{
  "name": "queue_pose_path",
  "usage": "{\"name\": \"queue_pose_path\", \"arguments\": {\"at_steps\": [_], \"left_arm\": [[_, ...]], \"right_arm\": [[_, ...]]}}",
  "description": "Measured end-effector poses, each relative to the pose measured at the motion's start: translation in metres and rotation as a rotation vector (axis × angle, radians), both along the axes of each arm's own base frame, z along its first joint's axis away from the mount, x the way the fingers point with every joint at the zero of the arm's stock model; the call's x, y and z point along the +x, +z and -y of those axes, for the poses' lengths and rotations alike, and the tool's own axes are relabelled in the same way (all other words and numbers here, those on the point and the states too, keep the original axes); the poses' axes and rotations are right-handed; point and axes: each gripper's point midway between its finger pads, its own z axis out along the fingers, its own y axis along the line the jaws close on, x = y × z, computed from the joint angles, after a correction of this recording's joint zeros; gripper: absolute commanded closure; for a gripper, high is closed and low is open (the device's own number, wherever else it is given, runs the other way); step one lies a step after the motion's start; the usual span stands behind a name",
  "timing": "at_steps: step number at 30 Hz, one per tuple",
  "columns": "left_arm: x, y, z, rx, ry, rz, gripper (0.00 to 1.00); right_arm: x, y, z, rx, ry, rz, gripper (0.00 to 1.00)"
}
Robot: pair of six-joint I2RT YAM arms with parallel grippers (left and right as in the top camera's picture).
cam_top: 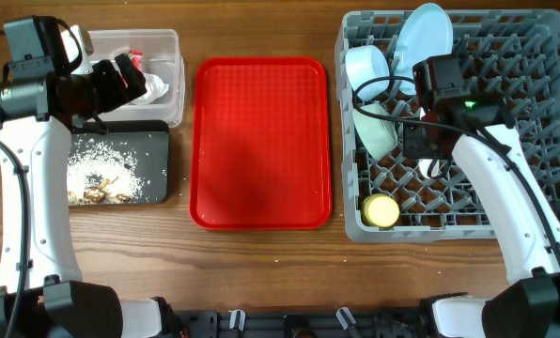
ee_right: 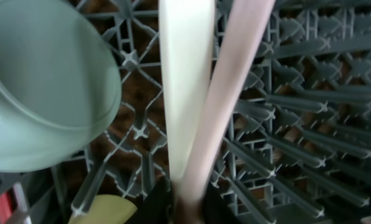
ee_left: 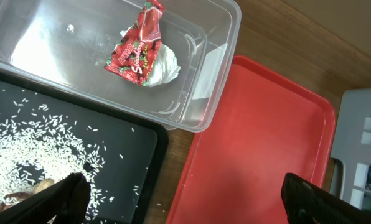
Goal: Sort waste into correct bins and load items into the dishwasher rack
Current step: 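Carry the spoon and fork into the dish rack and release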
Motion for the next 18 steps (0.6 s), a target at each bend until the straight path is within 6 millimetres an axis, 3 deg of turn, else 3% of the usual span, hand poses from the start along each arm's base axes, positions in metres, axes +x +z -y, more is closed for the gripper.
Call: {"name": "queue_pose_path", "arguments": {"at_steps": [2, 4, 14, 18], "left_arm": [[0.000, 0.000, 0.000, 0.000, 0.000, 0.000, 0.00], [0.000, 0.000, 0.000, 0.000, 0.000, 0.000, 0.00], [0.000, 0.000, 0.000, 0.000, 0.000, 0.000, 0.00], [0.000, 0.000, 0.000, 0.000, 0.000, 0.000, 0.00]], "right_arm": [[0.001, -0.002, 0.002, -0.010, -0.004, 0.007, 0.37], [0.004, -0.001, 0.003, -0.016, -0.004, 0.021, 0.33], [0.009, 0.003, 0.003, -0.021, -0.006, 0.041, 0.31], [0.015, 0.026, -0.002, 0.005, 0.014, 0.081, 0.28]]}}
